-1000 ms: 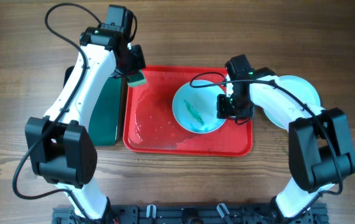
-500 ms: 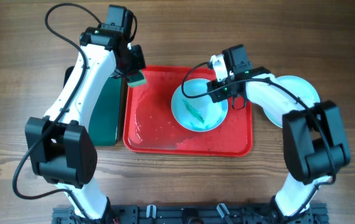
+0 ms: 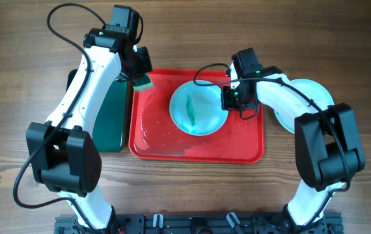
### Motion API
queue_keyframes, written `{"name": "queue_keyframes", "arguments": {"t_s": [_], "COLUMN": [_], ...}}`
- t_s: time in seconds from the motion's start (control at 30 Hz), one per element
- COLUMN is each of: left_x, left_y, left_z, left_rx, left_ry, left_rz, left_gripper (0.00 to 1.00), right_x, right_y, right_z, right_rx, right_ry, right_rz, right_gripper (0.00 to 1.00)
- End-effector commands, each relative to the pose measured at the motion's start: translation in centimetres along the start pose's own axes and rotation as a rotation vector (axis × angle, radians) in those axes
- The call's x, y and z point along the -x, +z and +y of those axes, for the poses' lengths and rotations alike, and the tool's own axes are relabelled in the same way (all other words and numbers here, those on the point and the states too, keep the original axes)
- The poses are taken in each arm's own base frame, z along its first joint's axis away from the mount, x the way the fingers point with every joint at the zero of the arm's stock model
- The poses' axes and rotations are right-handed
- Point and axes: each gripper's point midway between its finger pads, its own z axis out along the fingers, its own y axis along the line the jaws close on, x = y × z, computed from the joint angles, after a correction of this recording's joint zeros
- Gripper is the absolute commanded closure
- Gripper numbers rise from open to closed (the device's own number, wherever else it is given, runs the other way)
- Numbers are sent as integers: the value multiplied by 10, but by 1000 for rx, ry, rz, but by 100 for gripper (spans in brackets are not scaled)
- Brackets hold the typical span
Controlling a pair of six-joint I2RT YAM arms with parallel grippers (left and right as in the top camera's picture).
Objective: Clean dirty plates on tray and stack at the side
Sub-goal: 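Scrub the third plate with the sponge in the left gripper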
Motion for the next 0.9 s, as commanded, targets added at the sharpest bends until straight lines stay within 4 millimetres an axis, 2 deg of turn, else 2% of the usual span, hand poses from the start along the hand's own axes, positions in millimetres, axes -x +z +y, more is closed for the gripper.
{"name": "queue_keyframes", "arguments": {"t_s": [0.0,0.1,0.2,0.3,0.43,0.57,0.7,0.87], "left_x": [-3,-9,-16,-25,-44,-65,-87,-122], "left_y": [5,12,28,49,87,113,129,122], "left_z": [-4,-11,-16,-28,-51,-69,-79,-113], "left_rx": [-8,-6,1,-8,-17,-22,-39,-222], "left_ry": [22,42,62,172,333,448,475,481], "left_rz": [15,33,62,88,122,165,225,332], "left_gripper": [96,96,96,96,96,96,96,96], "right_x": [-13,-10,-5,-5,-5,-5,-4,-4], "right_y": [18,21,21,21,21,20,20,20], "right_z": [16,22,24,24,24,26,26,26], "right_rx": [42,57,66,68,68,76,77,78], "right_ry": [179,169,162,160,155,133,133,131], "right_rz": [18,-7,-23,-26,-26,-26,-27,-30], "right_gripper": [96,96,96,96,96,95,96,96]}}
